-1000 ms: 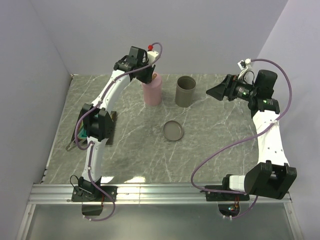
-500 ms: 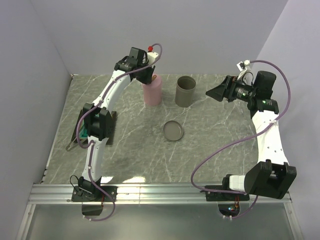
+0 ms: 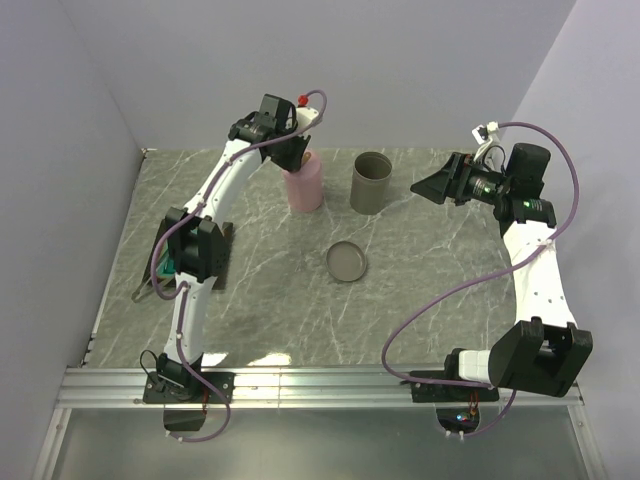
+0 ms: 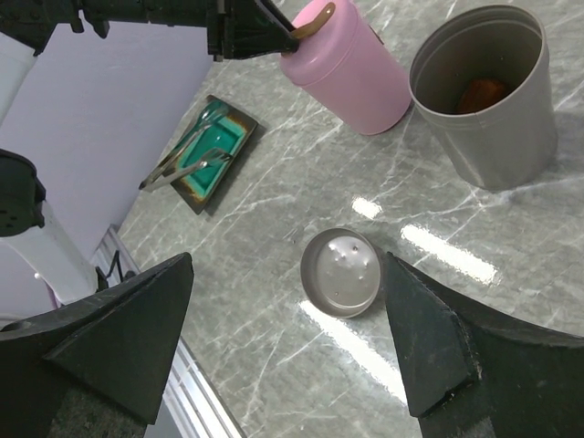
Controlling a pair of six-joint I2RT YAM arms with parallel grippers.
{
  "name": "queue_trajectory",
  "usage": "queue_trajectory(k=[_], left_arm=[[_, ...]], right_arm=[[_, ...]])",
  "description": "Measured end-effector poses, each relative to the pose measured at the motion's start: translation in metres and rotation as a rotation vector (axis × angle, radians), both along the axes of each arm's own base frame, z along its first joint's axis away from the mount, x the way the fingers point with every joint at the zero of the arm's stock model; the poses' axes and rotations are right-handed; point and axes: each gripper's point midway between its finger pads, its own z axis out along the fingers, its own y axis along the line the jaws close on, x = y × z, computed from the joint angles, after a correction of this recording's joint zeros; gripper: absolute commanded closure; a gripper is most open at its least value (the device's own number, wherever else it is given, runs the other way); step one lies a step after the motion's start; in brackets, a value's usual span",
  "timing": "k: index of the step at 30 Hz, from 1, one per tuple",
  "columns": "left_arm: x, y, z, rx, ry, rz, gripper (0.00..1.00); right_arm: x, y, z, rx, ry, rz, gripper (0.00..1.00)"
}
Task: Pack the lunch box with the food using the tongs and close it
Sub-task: Put the lid back on the lunch box
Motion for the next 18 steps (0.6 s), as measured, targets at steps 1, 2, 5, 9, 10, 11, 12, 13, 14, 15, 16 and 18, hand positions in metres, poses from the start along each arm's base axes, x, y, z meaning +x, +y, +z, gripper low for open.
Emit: queue_trajectory(k=[1,2,5,9,10,11,12,13,14,15,16,18], left_arm=[[-0.002,0.001,0.000,0.006,0.008,0.001,1.00],[-0.004,0.002,0.000,0.012,0.014,-0.001,1.00],[-0.010,0.004,0.001,0.025,0.028,-0.007,0.98],[-0.018,0.005,0.001,0.036,0.042,-0.014,0.83],[-0.019,0.005,0.001,0.037,0.044,-0.015,0.80],[-0.019,0.005,0.001,0.036,0.044,-0.016,0.77],[-0.019,0.005,0.001,0.036,0.043,-0.015,0.73],[-0.018,0.005,0.002,0.035,0.042,-0.015,0.73],[-0.018,0.004,0.002,0.034,0.040,-0.015,0.72],[-0.018,0.004,0.002,0.033,0.038,-0.015,0.70],[-0.017,0.004,0.002,0.033,0.037,-0.015,0.70],[-0.017,0.004,0.003,0.031,0.034,-0.015,0.69]], right_arm=[[0.000,0.000,0.000,0.002,0.000,0.000,0.09],[0.000,0.000,0.000,0.004,0.001,0.000,0.09],[0.000,0.001,-0.002,0.009,0.009,0.000,0.09],[0.001,0.001,-0.004,0.014,0.016,0.000,0.09],[0.001,0.001,-0.004,0.015,0.016,-0.001,0.09],[0.002,0.001,-0.004,0.015,0.015,-0.001,0.09],[0.002,0.001,-0.004,0.015,0.015,-0.001,0.09],[0.002,0.001,-0.004,0.015,0.015,-0.001,0.09],[0.002,0.001,-0.004,0.015,0.015,-0.001,0.09],[0.002,0.001,-0.004,0.015,0.015,-0.001,0.09],[0.002,0.001,-0.004,0.015,0.015,-0.001,0.09],[0.002,0.001,-0.004,0.015,0.015,-0.001,0.09]])
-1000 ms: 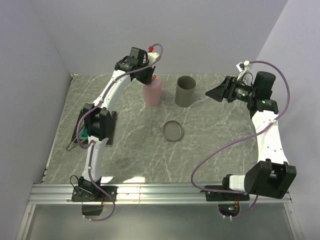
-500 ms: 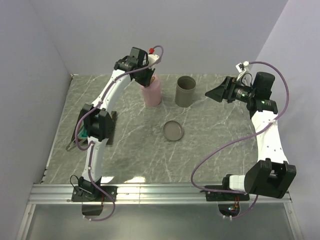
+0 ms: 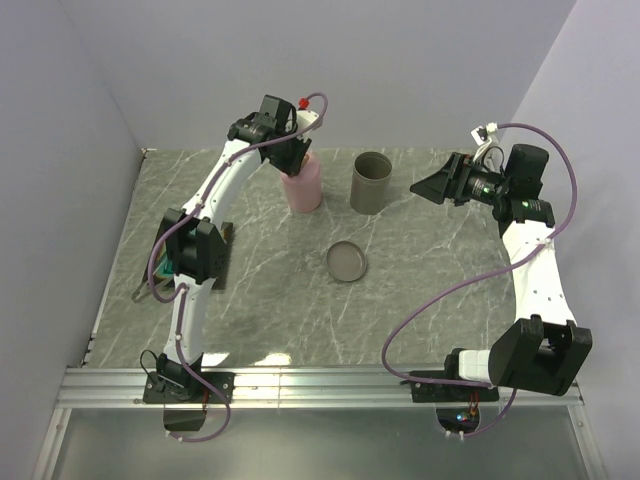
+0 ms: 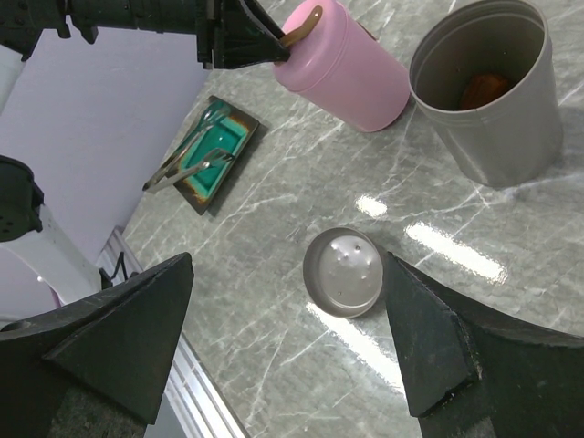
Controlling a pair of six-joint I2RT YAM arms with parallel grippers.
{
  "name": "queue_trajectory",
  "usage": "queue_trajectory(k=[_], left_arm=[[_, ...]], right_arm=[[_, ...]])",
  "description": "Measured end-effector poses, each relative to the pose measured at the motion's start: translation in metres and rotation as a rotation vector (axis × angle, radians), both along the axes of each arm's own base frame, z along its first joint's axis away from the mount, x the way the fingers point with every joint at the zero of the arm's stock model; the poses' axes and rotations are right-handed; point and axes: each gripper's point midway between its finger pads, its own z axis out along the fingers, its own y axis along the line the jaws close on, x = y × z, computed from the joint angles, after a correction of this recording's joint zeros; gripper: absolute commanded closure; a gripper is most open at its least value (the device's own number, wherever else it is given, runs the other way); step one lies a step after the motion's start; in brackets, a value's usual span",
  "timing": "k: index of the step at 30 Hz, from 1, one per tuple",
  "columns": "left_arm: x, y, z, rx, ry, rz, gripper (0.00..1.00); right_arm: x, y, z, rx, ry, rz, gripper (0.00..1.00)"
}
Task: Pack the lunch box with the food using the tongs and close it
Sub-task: Put the lid back on the lunch box
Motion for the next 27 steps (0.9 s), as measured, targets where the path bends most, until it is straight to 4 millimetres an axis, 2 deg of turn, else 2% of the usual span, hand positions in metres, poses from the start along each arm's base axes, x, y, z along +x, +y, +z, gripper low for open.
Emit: queue_trajectory(k=[2,10,13,15,21,22,24,25,27], left_arm=[[0.001,-0.001,0.000,-0.002,-0.003,-0.001,0.69],[0.013,-0.008,0.000,-0.028,-0.050,-0.006,0.52],[0.014,-0.008,0.002,-0.029,-0.060,-0.005,0.44],[0.016,-0.008,0.003,-0.027,-0.071,0.001,0.30],[0.025,-0.005,0.017,-0.076,-0.126,0.047,0.21],[0.022,-0.002,0.022,-0.087,-0.131,0.056,0.18],[0.015,0.003,0.042,-0.134,-0.155,0.065,0.06],[0.010,0.006,0.058,-0.170,-0.182,0.067,0.01],[-0.002,0.009,0.096,-0.246,-0.234,0.061,0.01]], right_arm=[[0.000,0.000,0.000,0.000,0.001,0.000,0.09],[-0.002,0.000,-0.006,-0.008,0.009,0.005,0.07],[-0.002,0.000,-0.007,-0.012,0.006,0.006,0.06],[-0.002,0.000,-0.007,-0.014,0.003,0.007,0.05],[-0.006,-0.001,-0.005,-0.039,-0.023,0.008,0.04],[-0.007,-0.002,-0.006,-0.049,-0.029,0.008,0.04],[-0.010,-0.003,-0.007,-0.078,-0.043,0.005,0.05],[-0.011,-0.003,-0.009,-0.099,-0.048,0.007,0.04],[-0.014,-0.003,-0.015,-0.135,-0.053,0.011,0.04]])
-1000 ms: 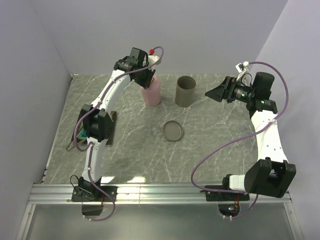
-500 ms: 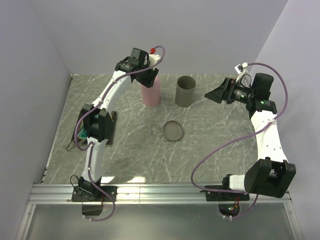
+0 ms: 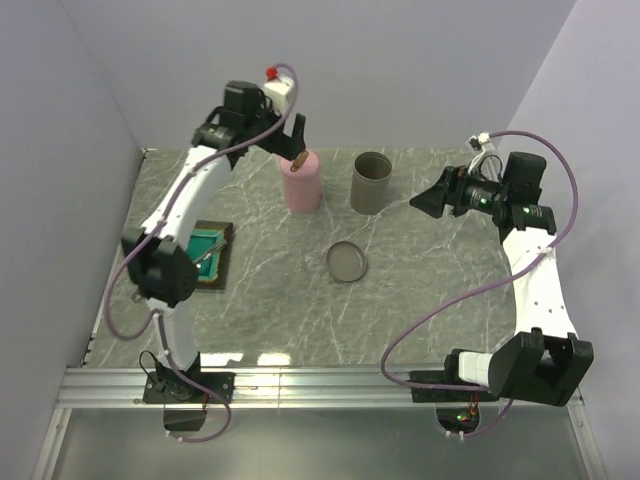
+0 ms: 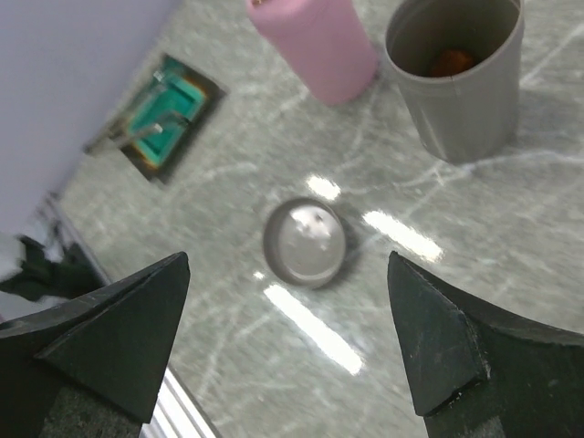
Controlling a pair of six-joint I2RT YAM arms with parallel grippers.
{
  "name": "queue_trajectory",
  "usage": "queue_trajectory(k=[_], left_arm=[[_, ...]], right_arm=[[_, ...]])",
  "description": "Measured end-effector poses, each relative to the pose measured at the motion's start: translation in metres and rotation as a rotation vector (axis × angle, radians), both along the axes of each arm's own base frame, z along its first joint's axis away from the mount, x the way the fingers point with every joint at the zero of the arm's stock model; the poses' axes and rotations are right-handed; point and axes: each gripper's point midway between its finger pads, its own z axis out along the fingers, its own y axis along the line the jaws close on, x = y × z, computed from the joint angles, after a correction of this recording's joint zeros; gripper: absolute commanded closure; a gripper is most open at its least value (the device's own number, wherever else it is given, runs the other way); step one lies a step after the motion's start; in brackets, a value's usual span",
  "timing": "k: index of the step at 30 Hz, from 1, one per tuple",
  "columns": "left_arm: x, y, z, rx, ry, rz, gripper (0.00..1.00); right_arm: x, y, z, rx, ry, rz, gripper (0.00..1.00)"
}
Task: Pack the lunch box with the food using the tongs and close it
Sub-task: Pick up the lid of the lunch box with the left arm
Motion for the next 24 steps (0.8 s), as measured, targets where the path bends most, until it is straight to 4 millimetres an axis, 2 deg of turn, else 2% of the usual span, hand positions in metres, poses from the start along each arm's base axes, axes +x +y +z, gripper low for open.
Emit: queue_trajectory(k=[2,5,7,10,13,16,20,22,24], left_arm=[[-0.014,0.003,0.038,-0.064,-0.069,-0.021,0.01],[-0.052,-0.001,0.092,-0.148,-0.181,-0.120,0.01],[-0.082,-0.006,0.105,-0.151,-0.225,-0.224,0.01],[-0.115,-0.015,0.100,-0.076,-0.254,-0.396,0.04],[-0.138,-0.029,0.066,0.037,-0.243,-0.577,0.11],[-0.165,-0.046,0.007,0.158,-0.180,-0.733,0.19],[-0.213,-0.080,-0.074,0.321,-0.103,-0.965,0.28],[-0.229,-0.095,-0.099,0.380,-0.088,-1.052,0.31],[-0.236,-0.108,-0.119,0.436,-0.092,-1.118,0.37]], right_arm=[[-0.003,0.001,-0.007,-0.041,0.001,0.009,0.05],[-0.009,0.007,-0.018,-0.104,0.005,0.032,0.05],[-0.013,0.009,-0.023,-0.143,0.005,0.043,0.03],[-0.018,0.007,-0.029,-0.189,0.010,0.043,0.01],[-0.020,0.002,-0.040,-0.220,0.050,0.030,0.00],[-0.019,-0.001,-0.057,-0.227,0.125,0.020,0.00],[-0.014,-0.006,-0.078,-0.224,0.230,-0.012,0.00],[-0.011,-0.009,-0.086,-0.231,0.267,-0.039,0.00],[-0.010,-0.013,-0.090,-0.237,0.290,-0.066,0.00]])
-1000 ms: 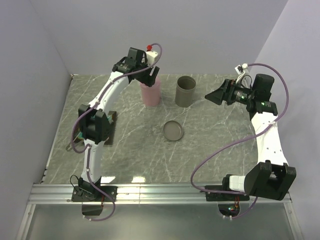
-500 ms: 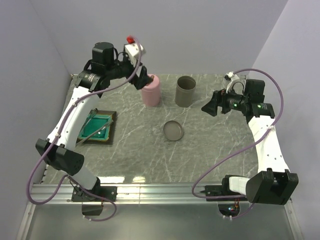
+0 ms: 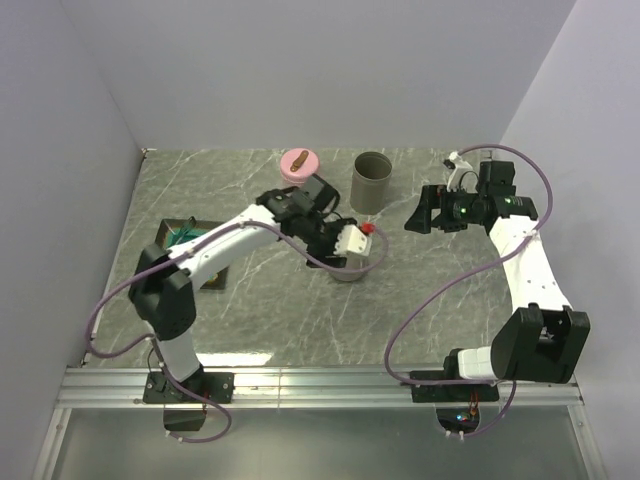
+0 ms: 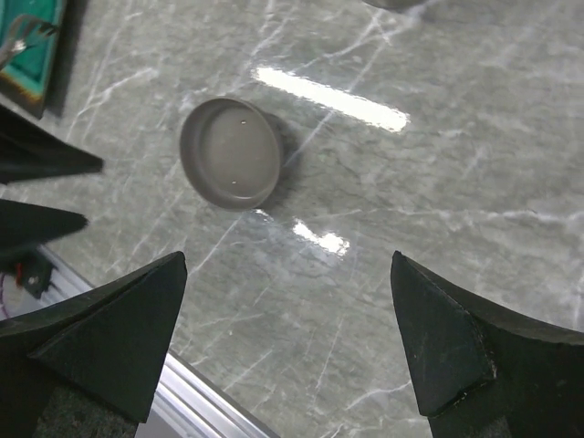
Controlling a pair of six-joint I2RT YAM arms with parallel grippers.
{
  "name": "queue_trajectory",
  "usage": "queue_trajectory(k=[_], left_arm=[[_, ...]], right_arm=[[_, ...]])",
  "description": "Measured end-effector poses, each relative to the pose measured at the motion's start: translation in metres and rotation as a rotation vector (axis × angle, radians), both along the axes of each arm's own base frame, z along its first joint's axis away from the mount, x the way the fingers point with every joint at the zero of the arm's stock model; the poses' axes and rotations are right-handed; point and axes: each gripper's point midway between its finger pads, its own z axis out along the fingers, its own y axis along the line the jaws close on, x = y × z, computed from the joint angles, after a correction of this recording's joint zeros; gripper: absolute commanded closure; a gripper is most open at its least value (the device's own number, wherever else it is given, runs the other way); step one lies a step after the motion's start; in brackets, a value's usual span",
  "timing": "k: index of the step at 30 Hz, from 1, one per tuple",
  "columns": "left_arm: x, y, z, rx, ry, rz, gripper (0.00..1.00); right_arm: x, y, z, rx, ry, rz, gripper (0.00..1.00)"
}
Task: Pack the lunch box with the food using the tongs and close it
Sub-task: Pick up the lid of the lunch box with the left arm
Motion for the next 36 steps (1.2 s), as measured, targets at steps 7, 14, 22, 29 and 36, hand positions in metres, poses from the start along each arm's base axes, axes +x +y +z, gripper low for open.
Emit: queue_trajectory(k=[7,14,22,29,36], left_arm=[[0.003,-0.011,-0.066,0.177,-0.060,-0.124,0.50],[0.012,-0.001,-0.096,0.277,-0.130,-0.178,0.53],[0.025,0.007,-0.125,0.376,-0.184,-0.214,0.57],[0.029,0.011,-0.140,0.431,-0.223,-0.238,0.78],[0.028,0.009,-0.141,0.419,-0.223,-0.223,0.99]], right_arm=[[-0.012,-0.014,-0.021,-0.038,0.044,-0.070,0.00],[-0.019,-0.033,-0.015,-0.061,-0.015,-0.132,0.00],[-0.025,-0.038,-0.010,-0.052,-0.100,-0.167,0.00],[-0.022,-0.038,0.009,-0.057,-0.195,-0.170,0.00],[-0.020,-0.037,0.009,-0.009,-0.175,-0.172,0.00]])
